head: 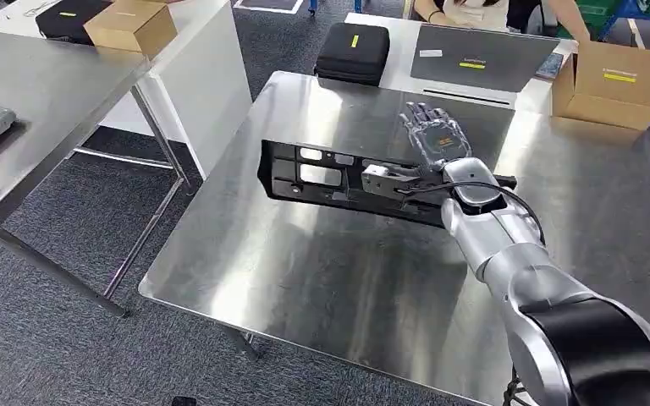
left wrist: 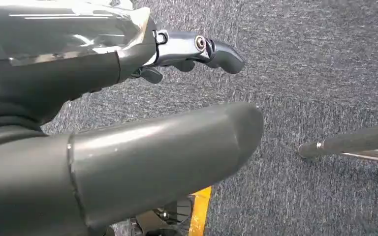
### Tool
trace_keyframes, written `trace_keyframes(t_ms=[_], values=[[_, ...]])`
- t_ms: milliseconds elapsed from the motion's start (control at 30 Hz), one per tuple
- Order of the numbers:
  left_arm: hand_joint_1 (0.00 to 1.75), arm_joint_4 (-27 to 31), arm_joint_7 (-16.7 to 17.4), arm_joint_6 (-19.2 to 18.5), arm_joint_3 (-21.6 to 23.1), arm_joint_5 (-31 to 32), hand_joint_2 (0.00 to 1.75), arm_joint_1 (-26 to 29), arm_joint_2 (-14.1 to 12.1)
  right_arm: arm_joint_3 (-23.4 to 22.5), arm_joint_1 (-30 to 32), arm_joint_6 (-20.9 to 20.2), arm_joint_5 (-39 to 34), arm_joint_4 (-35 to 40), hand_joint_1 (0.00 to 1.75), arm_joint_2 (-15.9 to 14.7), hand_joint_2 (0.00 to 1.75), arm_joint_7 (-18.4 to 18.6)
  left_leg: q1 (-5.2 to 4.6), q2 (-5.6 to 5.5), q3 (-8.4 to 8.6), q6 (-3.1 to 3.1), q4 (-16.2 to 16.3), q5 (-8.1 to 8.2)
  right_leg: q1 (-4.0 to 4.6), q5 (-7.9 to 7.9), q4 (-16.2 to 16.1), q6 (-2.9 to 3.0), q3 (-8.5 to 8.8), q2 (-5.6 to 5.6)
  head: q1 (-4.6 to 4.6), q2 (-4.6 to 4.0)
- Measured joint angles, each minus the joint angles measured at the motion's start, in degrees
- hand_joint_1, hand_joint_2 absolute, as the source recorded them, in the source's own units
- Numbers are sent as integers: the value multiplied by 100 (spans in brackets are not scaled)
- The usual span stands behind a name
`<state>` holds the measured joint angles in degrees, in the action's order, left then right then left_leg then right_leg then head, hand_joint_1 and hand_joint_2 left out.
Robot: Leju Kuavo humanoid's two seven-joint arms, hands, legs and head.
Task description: Take the parts from the cabinet and place them on the table.
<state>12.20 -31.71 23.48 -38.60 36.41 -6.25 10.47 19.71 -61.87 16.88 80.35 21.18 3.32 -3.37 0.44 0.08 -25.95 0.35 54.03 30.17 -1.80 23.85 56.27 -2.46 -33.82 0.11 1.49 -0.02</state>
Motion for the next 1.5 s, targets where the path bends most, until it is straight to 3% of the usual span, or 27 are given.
trace_keyframes(t_ms=[333,433,500,567,667,733,867,1067,1400,1500], values=[[0,0,11,-53,-28,-35,0,14,-7,-26,-5,-127,-182,0,0,11,0,54,0,0,0,0,0,0,0,0,0,0,0,0,-2,0],[0,0,13,-59,-57,-35,0,24,-7,-50,-35,-72,-137,-2,0,0,0,431,-1,0,0,0,0,0,0,0,0,0,-1,0,-2,0],[0,0,28,-59,-79,-33,0,27,-7,-50,-103,-299,-57,-9,0,-20,0,775,-2,0,1,0,0,0,0,0,0,0,-1,0,-2,0],[0,0,33,-59,-87,-33,0,32,-7,-50,-157,-454,-33,-22,0,-50,0,857,-3,1,0,0,0,0,-1,0,0,0,0,0,-2,0],[0,0,33,-77,-118,-50,0,34,-7,-99,-225,-908,-256,-59,0,-63,0,629,-3,2,0,0,0,0,-1,0,0,0,0,1,-2,0],[0,0,33,-74,-140,-50,0,52,-9,-177,-251,-986,-358,-57,0,-66,0,513,-3,2,0,0,1,0,-1,0,0,0,-2,1,0,0],[0,0,11,-74,-153,-81,0,77,-11,-288,-388,-1121,-461,-52,0,-105,0,597,-3,-1,0,0,1,0,-1,0,0,0,-1,-1,-2,0],[0,0,61,-90,-166,-50,0,79,-24,-498,-485,-1722,-809,-55,0,-194,0,638,-5,1,1,0,1,0,-2,0,0,0,0,0,-2,0],[0,0,63,-90,-175,-50,0,91,-26,-610,-639,-1613,-660,-55,0,-282,0,822,-4,1,2,0,2,0,-2,0,0,0,0,0,-2,0],[0,0,63,-94,-175,-50,0,95,-26,-619,-680,-1767,-811,-57,0,-304,0,743,-4,1,3,0,2,0,-2,0,0,0,0,1,-2,0]])
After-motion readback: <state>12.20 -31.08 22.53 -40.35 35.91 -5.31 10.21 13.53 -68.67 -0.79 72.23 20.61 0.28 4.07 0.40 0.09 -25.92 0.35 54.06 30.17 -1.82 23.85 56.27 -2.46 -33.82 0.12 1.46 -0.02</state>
